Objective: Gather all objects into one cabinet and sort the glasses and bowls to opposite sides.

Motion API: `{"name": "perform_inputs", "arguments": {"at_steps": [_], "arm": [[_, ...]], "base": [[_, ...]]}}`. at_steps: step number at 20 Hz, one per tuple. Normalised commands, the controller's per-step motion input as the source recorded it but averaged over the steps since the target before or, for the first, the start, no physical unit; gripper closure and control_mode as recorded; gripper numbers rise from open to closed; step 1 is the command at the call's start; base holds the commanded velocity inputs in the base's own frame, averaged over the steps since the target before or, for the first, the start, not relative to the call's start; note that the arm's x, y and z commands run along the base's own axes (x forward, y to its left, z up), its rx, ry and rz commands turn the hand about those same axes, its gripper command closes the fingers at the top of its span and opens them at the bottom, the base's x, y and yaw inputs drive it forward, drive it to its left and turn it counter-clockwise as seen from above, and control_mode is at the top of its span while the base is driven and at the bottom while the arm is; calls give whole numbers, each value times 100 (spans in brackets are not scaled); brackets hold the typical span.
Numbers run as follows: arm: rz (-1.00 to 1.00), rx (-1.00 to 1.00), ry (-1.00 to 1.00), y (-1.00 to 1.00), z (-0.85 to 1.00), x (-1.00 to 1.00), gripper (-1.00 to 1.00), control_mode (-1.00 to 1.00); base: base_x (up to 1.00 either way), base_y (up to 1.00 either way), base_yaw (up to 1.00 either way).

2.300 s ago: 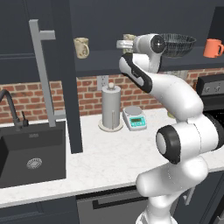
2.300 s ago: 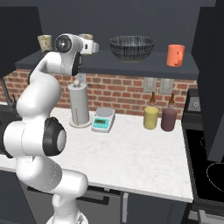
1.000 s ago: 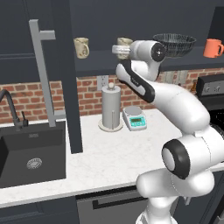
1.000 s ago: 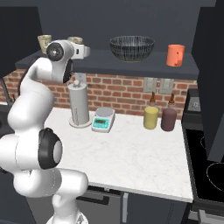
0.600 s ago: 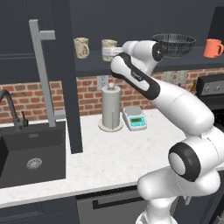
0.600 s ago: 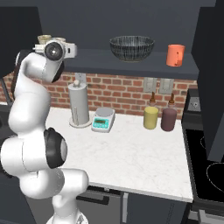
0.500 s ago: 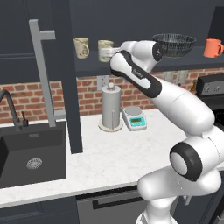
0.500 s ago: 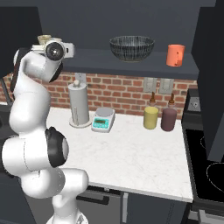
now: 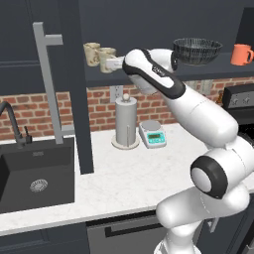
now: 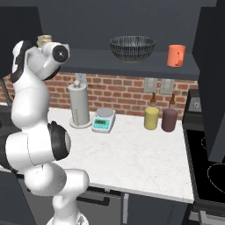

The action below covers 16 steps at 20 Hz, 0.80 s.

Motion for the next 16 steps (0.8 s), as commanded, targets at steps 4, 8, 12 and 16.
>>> {"name": "perform_inputs", "arguments": {"at_steps": [4,8,12,16], "arm": [[2,0,0,27,0,0,100,-100],[3,0,0,25,0,0,100,-100],[4,0,0,26,0,0,100,-100],[3,-1,0,33,0,0,100,-100]], "base": [[0,0,0],[0,0,0],[0,0,0],[0,0,0]]}}
